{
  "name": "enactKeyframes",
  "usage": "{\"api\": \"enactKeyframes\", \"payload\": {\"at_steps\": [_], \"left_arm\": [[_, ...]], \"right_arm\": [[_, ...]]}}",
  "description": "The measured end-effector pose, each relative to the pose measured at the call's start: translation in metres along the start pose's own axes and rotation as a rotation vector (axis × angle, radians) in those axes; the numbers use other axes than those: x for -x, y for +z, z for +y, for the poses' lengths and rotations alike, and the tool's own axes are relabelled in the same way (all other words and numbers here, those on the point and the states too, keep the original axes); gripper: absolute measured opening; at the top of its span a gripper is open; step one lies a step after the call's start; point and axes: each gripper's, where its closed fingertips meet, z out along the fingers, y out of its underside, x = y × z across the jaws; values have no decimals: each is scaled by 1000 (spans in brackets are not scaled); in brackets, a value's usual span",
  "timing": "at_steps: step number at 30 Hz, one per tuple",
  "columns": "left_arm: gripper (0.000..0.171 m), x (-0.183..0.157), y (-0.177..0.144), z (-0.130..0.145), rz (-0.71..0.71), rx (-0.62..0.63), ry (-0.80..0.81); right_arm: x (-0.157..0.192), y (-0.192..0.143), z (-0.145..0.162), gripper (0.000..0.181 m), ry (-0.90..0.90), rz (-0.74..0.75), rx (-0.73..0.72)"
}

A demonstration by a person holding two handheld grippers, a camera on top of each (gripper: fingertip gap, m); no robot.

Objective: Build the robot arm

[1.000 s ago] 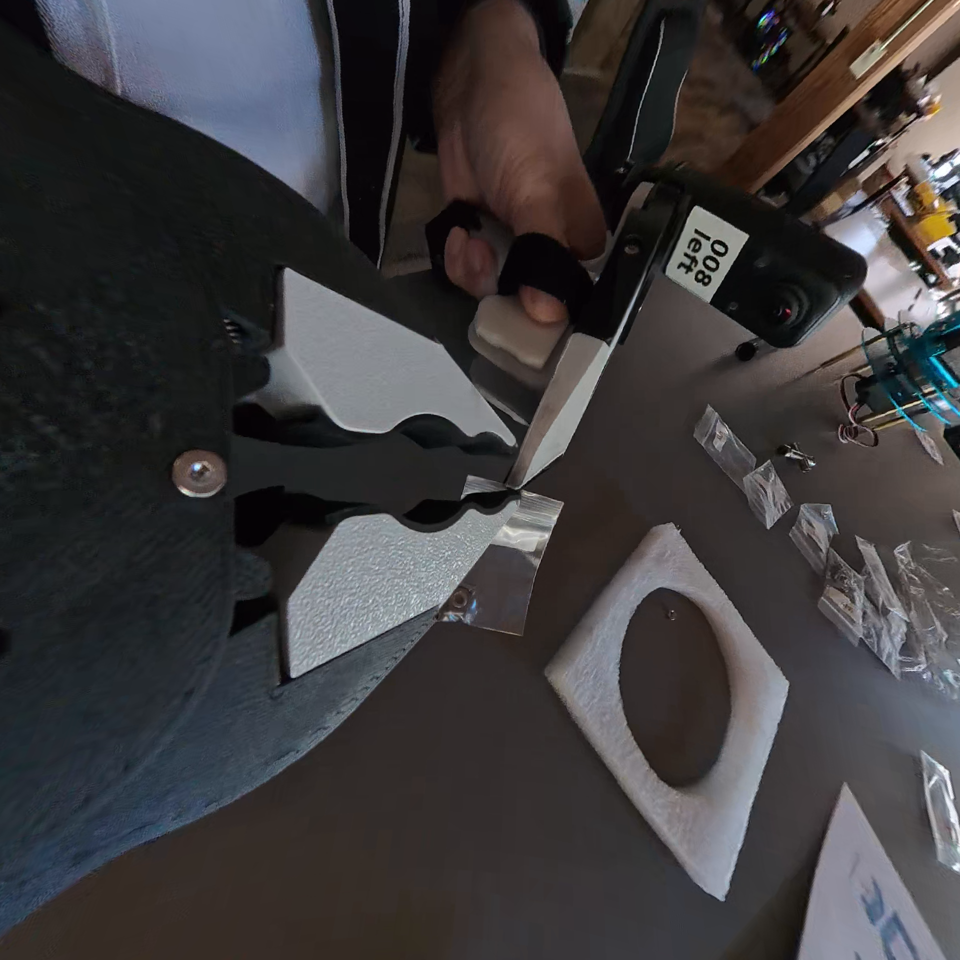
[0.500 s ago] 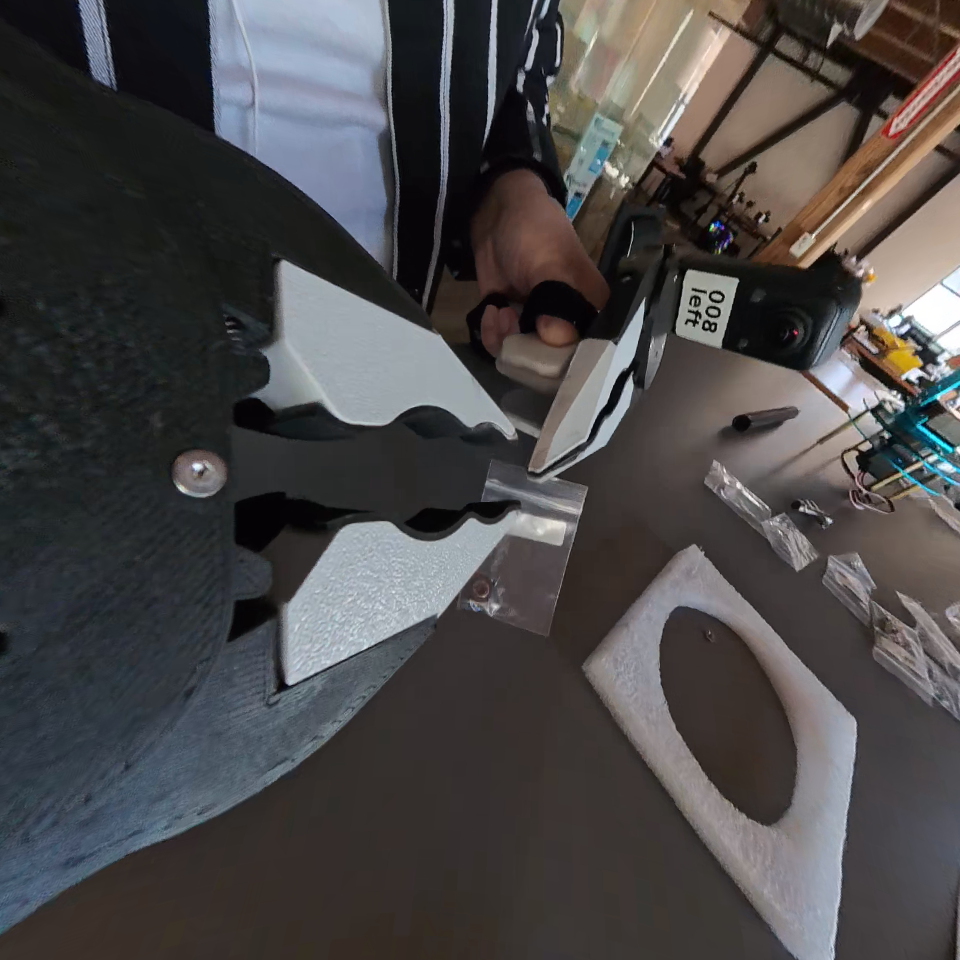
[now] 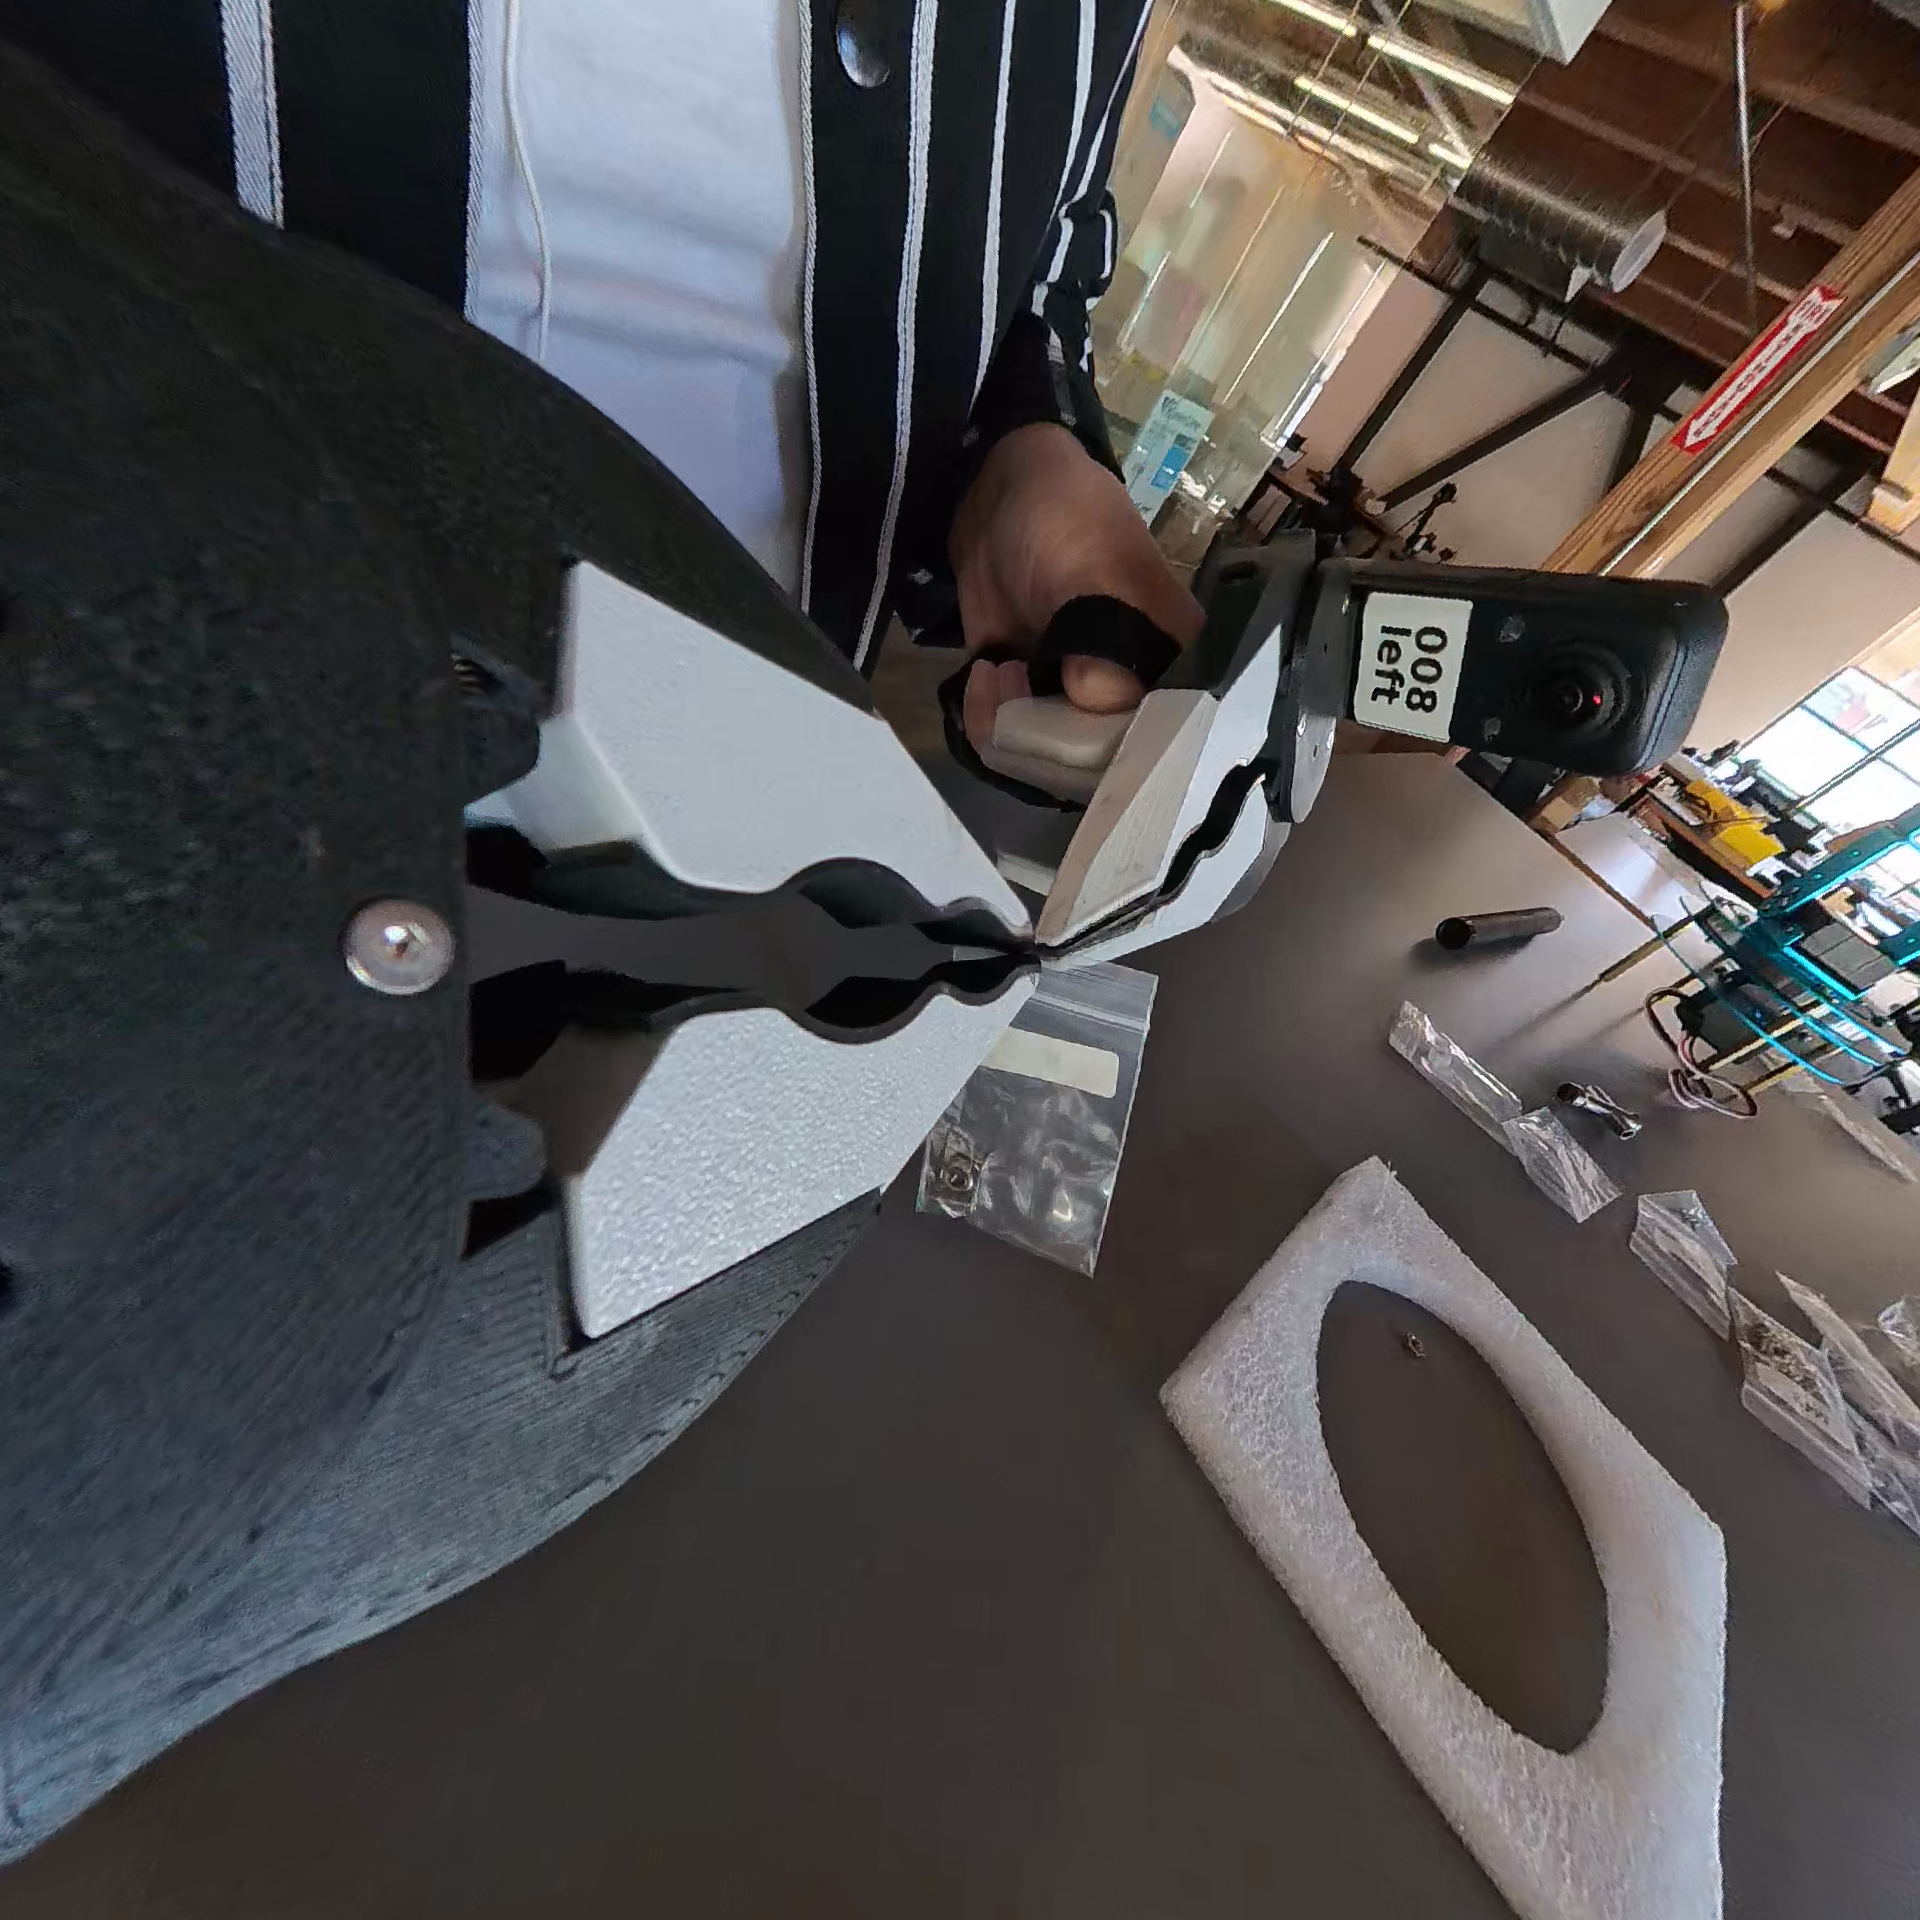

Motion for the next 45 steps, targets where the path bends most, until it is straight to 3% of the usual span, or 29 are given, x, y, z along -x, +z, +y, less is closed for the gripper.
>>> {"api": "enactKeyframes", "payload": {"at_steps": [12, 14, 25, 36, 42, 45], "left_arm": [[0, -7, 5, -1, 65, -3, -27], [0, -12, 5, -3, 90, -11, -27], [0, -22, 3, -6, 157, -11, -16], [0, -17, 4, -6, 154, -14, -55], [0, -12, 7, -4, 129, -6, -64], [0, -10, 8, -3, 121, -10, -70]], "right_arm": [[-2, -7, -1, 0, 41, -27, -24], [-4, -9, -4, 11, 56, -29, -43], [14, -12, -10, 13, 118, -173, -80], [9, -11, -9, 0, 106, -142, -73], [2, -9, -9, 22, 73, -43, -55], [3, -9, -8, 15, 56, -25, -40]]}}
